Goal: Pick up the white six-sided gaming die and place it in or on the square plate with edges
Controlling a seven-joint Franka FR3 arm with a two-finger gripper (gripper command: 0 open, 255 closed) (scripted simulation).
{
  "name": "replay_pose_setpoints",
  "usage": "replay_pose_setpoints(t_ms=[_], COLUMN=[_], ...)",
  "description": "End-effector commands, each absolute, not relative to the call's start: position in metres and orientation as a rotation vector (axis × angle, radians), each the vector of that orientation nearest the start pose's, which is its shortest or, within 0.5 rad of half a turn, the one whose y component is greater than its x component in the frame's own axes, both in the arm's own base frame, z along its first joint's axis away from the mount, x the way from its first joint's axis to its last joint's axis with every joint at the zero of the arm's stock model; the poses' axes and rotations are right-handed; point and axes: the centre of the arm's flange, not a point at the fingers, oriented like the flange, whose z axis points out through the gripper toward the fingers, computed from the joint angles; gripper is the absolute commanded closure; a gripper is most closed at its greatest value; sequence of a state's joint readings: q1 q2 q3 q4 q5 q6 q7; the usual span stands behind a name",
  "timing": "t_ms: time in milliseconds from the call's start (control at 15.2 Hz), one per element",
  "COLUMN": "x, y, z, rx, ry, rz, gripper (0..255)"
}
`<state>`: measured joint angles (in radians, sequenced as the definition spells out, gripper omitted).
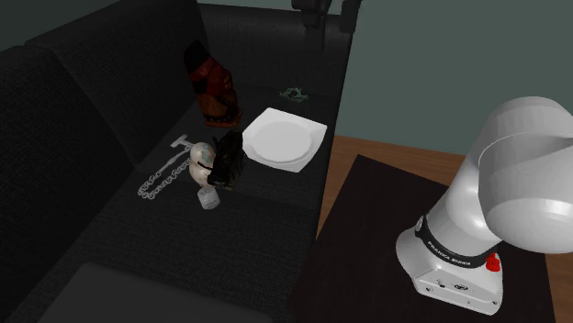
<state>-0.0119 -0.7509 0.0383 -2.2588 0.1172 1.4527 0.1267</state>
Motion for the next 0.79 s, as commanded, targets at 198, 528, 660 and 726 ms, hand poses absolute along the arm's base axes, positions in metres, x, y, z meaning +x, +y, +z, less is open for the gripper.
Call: replay_pose_setpoints(t_ms=[198,528,660,726], x=[0.323,0.355,0.368,0.374], y=[0.037,0.055,0.061,0.064], z=[0.583,0.528,0.506,0.495], rx=[-3.056,-3.066,-3.069,-3.071], ry=[0.184,0.235,0.255,0.265], rz=[0.085,0.069,0.063,0.060], gripper=[0,0,0,0])
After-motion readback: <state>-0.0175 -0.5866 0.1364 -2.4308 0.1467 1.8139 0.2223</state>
